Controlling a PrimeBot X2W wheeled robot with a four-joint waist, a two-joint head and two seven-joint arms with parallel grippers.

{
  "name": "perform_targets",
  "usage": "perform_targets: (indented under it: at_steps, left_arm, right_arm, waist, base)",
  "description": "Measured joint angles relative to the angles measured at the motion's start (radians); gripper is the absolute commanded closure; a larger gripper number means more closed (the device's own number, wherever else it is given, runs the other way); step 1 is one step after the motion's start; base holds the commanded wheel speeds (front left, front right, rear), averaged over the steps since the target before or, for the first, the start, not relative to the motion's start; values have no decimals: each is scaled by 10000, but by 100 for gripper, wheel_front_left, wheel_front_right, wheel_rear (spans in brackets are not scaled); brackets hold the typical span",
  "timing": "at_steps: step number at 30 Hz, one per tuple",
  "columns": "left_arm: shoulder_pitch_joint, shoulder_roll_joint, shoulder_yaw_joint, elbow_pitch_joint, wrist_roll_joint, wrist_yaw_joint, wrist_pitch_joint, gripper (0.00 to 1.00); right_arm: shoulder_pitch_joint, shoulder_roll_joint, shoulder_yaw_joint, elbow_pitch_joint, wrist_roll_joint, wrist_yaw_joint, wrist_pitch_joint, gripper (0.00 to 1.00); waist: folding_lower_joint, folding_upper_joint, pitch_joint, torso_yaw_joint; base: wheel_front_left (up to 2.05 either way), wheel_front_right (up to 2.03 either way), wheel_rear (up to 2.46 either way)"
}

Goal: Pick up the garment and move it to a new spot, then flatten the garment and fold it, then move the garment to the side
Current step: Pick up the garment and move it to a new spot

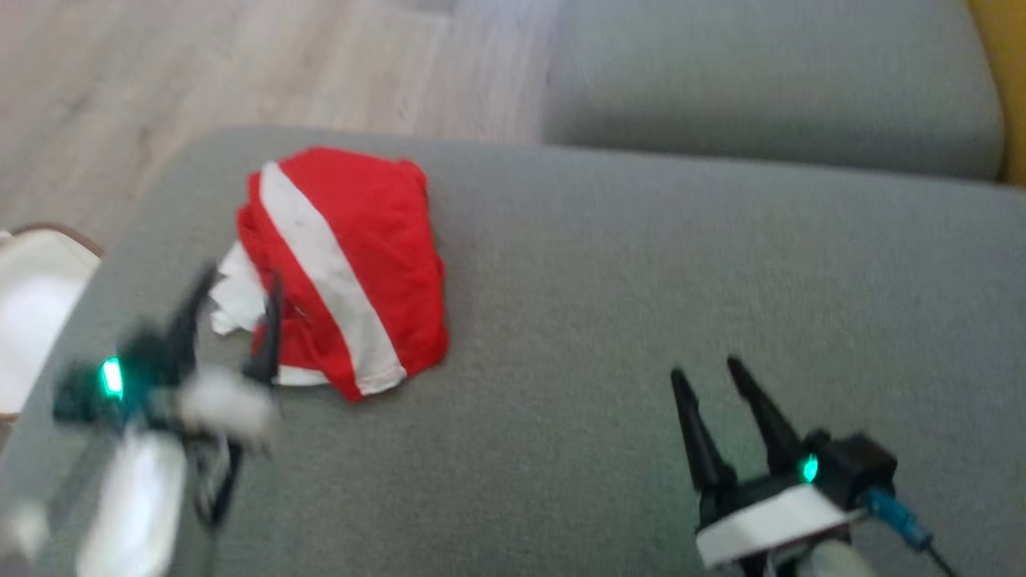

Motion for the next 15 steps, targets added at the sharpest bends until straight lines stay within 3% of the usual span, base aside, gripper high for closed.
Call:
perform_targets:
  at_steps: [4, 10, 15]
  left_arm:
    - [-2727, 516, -692, 1340, -606, -96, 2564, 0]
    - [-4472, 1415, -2125, 2520, -1774, -119, 4381, 0]
    - [-5035, 2027, -2871, 3402, -2360, -119, 5160, 0]
  right_arm:
    - [-830, -10, -336, -291, -205, 0, 0, 0]
    - [-1507, -21, -483, -522, -282, 0, 0, 0]
    - [-1741, -25, -464, -596, -280, 0, -2, 0]
  waist:
    - [4, 0, 921, -350]
    - [4, 0, 1950, -864]
    - [2, 0, 2529, -1359]
  base:
    - [0, 0, 0]
    - [0, 0, 0]
    - [0, 0, 0]
